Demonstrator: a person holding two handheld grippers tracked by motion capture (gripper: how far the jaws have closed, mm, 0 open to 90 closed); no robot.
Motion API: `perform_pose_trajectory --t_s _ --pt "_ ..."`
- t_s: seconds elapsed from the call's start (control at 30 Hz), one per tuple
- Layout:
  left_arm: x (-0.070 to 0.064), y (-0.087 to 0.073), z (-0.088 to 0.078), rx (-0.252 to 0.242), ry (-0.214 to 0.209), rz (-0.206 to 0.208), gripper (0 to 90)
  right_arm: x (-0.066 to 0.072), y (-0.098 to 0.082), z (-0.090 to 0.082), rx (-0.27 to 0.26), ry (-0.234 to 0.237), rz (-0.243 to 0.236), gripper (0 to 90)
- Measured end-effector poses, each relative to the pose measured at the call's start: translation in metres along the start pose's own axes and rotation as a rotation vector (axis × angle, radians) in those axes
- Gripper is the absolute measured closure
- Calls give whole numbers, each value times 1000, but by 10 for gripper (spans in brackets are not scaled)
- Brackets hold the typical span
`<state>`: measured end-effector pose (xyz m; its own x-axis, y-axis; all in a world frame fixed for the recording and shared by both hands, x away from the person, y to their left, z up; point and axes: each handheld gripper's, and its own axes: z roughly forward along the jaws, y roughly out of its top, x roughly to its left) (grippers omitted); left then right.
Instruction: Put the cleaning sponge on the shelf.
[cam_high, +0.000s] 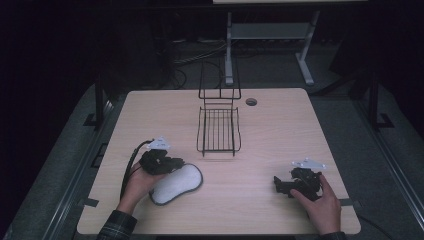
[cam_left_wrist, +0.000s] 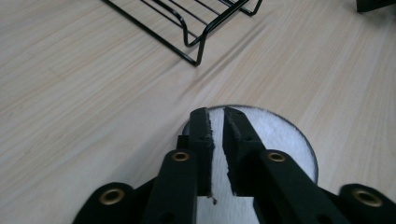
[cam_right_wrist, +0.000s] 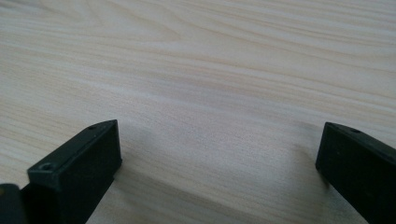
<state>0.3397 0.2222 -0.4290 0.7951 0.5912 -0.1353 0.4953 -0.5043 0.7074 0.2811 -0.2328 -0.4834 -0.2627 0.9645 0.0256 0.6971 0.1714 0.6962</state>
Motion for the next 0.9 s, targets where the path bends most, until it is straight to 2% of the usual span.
perform_pose_trajectory --t_s 0.2,0.3,0.43,0.47,0.5,0.6,0.77,0.9 --pt "0 -13 -16 -28 7 -43 587 0 0 0 0 0 0 0" --pt "-1 -20 -19 -41 -3 -46 488 0 0 0 0 0 -1 0" --pt "-3 -26 -17 -26 -13 -51 315 0 0 0 0 0 -1 0" --pt "-3 -30 -16 -10 -22 -42 315 0 0 0 0 0 -1 0" --pt "-3 -31 -15 -5 -26 -40 250 0 0 0 0 0 0 0" --pt "-2 -32 -11 8 -34 -29 166 0 0 0 0 0 -1 0" --pt "-3 -33 -6 24 -27 -6 131 0 0 0 0 0 0 0" --pt "-2 -34 -2 34 -27 -5 129 0 0 0 0 0 -1 0"
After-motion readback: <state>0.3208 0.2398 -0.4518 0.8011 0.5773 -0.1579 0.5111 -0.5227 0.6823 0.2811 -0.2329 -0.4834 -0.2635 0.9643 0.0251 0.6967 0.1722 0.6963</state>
